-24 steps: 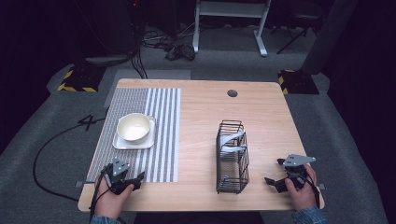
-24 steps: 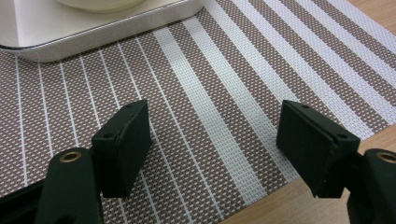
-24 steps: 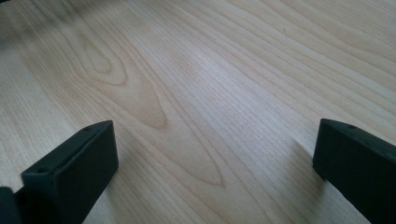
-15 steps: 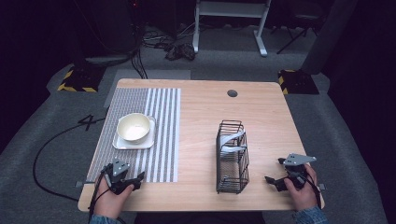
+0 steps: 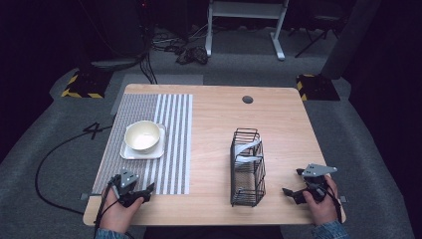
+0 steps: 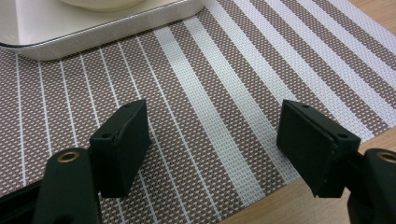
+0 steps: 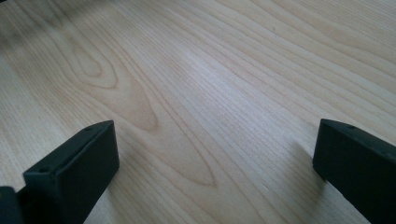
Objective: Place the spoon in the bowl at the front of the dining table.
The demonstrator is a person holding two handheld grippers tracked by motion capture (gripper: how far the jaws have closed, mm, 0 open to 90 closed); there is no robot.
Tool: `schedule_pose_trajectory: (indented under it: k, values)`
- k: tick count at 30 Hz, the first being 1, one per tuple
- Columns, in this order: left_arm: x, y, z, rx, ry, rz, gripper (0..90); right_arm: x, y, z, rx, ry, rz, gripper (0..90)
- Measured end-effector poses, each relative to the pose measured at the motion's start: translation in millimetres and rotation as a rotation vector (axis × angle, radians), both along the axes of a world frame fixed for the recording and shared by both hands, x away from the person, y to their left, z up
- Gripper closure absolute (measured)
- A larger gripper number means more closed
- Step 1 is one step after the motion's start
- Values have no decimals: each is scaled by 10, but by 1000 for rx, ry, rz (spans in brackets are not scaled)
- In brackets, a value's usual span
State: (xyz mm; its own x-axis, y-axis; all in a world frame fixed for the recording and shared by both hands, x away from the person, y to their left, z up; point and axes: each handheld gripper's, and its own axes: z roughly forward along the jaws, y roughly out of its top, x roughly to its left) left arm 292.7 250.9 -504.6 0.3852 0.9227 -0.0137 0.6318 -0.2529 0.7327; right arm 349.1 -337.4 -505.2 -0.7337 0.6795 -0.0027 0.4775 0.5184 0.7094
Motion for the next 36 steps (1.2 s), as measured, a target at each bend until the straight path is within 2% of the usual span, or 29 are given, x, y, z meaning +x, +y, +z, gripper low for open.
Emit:
schedule_pose_trajectory:
  k: [3,5,9,17,20,22,23,25,36]
  values:
    - [-7,-10,4,-2,0,12,275,1,-6,-1,1,-2,8,6]
    - [-11,-23,27,6,15,15,287,1,-8,-1,1,-2,9,6]
    - [-26,-40,92,-28,28,-4,288,1,-8,0,0,-1,10,6]
    - [-88,-84,262,-38,34,-33,300,1,-8,-1,1,-2,9,6]
    - [-110,-99,331,-38,12,-37,297,1,-8,-1,1,-2,9,6]
    - [-137,-118,398,-54,-16,-34,287,0,-7,-1,0,-3,9,7]
    - [-137,-118,398,-54,-16,-34,284,0,-7,-1,0,-3,9,7]
    - [-161,-135,458,-76,-41,-32,284,0,-7,-1,0,-4,9,8]
    - [-236,-192,657,-130,-130,-28,295,-1,-7,-1,-1,-7,10,10]
